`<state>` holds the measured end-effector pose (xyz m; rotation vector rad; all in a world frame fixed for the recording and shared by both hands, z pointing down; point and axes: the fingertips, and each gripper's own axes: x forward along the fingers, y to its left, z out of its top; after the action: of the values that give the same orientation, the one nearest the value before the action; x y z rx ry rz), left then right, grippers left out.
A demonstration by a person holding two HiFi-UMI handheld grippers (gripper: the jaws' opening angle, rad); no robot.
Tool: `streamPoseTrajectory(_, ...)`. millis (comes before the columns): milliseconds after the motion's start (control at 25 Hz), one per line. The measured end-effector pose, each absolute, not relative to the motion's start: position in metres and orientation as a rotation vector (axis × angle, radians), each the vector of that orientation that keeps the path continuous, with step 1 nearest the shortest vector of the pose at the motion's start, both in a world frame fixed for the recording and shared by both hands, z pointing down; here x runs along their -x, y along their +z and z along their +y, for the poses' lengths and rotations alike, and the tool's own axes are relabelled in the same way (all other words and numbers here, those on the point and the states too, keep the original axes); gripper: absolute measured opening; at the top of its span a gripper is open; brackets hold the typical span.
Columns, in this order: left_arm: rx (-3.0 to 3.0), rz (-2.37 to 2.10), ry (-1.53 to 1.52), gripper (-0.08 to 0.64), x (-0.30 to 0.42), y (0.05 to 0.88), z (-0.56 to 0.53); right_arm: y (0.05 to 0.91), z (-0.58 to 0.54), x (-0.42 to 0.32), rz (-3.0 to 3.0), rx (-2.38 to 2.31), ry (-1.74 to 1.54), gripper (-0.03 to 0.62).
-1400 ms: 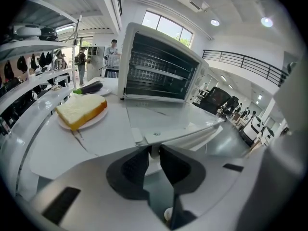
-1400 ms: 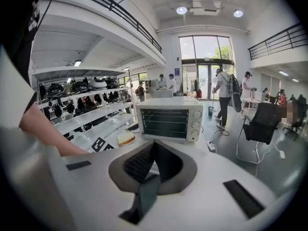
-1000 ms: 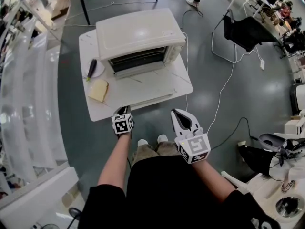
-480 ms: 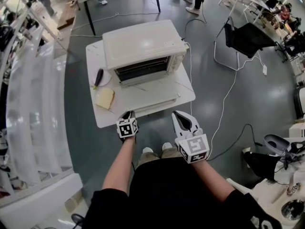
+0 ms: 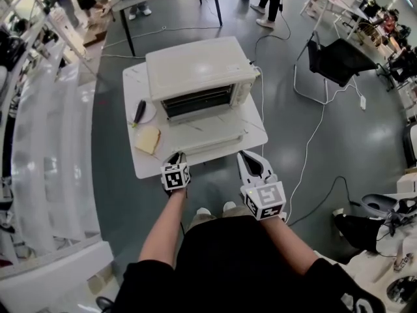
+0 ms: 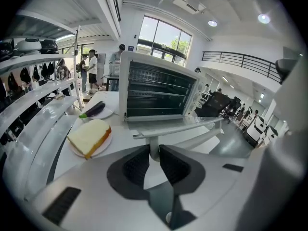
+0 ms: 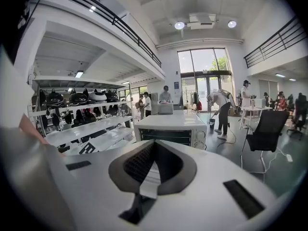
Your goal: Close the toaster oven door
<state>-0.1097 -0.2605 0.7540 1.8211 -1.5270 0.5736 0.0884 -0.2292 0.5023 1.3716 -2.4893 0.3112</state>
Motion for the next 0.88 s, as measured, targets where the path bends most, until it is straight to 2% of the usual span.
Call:
streamPoseTrajectory(400,-1.819,-1.598,0.517,0.080,0.115,0.728,-0.272,0.500,-0.231,-0.077,-2.508,-1.346,0.252,0.021)
streamPoseTrajectory(880,-1.837,-1.651,0.467,0.069,0.123,0.692,-0.292,0.491,-0.254,-0.095,-2.502,-1.416,0.262,0.021)
